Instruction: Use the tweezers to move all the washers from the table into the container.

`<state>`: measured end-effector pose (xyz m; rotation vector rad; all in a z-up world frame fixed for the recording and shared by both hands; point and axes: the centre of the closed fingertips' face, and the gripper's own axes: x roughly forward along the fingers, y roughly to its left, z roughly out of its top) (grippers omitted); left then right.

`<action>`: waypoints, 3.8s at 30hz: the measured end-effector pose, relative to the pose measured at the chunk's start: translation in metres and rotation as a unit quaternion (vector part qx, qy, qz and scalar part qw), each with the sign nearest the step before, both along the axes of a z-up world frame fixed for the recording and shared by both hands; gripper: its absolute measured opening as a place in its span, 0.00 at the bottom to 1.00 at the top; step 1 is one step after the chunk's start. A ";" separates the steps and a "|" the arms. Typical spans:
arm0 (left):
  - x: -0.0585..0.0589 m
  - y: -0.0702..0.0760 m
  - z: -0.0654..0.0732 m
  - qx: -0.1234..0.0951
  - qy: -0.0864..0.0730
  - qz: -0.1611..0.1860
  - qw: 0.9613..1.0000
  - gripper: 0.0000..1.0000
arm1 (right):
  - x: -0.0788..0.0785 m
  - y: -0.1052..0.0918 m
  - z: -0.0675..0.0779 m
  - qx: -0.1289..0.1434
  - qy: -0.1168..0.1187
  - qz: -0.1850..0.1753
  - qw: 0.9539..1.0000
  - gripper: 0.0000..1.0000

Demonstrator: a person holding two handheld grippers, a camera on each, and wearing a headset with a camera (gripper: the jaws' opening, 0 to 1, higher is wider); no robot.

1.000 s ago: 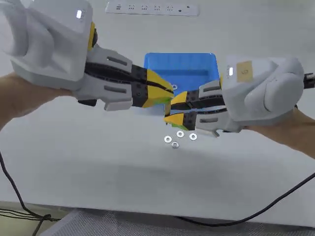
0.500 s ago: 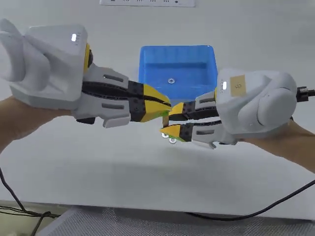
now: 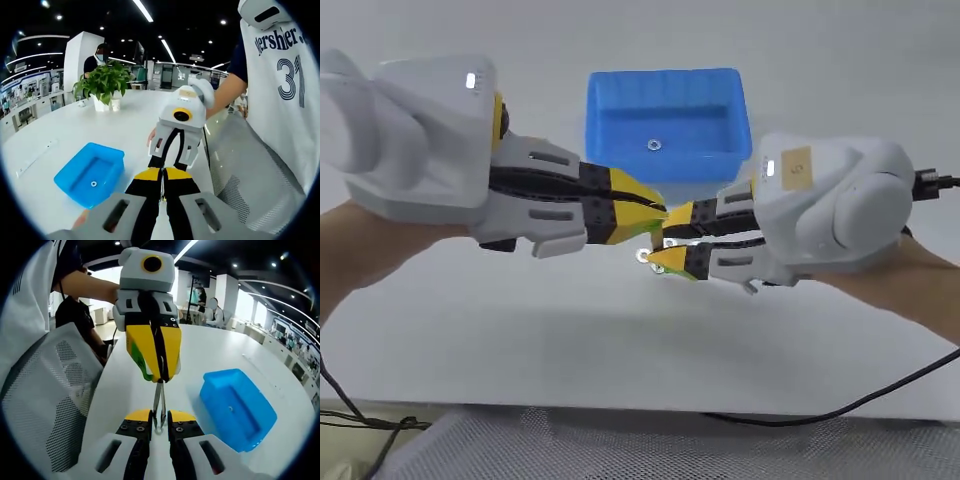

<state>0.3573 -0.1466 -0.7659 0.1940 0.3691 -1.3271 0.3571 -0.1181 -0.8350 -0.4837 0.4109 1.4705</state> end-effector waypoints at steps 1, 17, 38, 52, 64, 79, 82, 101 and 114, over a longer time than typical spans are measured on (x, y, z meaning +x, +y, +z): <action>0.000 0.000 0.000 0.000 0.000 0.000 1.000 0.05 | 0.000 0.000 -0.001 -0.001 -0.001 0.000 1.000 0.13; 0.000 0.003 -0.008 -0.001 0.006 0.010 1.000 0.05 | -0.001 0.001 -0.001 0.002 0.006 0.001 1.000 0.13; -0.007 0.000 -0.012 0.002 0.004 0.003 1.000 0.05 | -0.007 -0.002 -0.013 -0.016 0.018 0.009 1.000 0.13; -0.008 0.001 -0.012 0.007 0.007 0.000 1.000 0.05 | -0.009 0.000 -0.022 -0.021 0.019 0.026 0.999 0.12; -0.017 0.000 -0.009 0.013 0.012 -0.016 1.000 0.06 | -0.017 0.001 -0.018 -0.022 0.000 0.035 0.999 0.10; -0.009 0.004 0.026 0.009 -0.020 -0.025 0.999 0.06 | -0.001 0.003 0.019 0.000 -0.044 0.018 0.999 0.10; -0.002 0.005 0.036 0.012 -0.033 -0.029 0.999 0.06 | 0.006 0.005 0.029 0.004 -0.054 0.014 0.998 0.10; 0.041 0.005 0.078 0.029 -0.100 -0.052 0.993 0.06 | 0.058 0.010 0.075 0.021 -0.110 -0.011 0.994 0.10; 0.072 0.010 0.074 0.020 -0.087 -0.046 0.995 0.06 | 0.093 0.015 0.069 0.027 -0.107 -0.028 0.993 0.10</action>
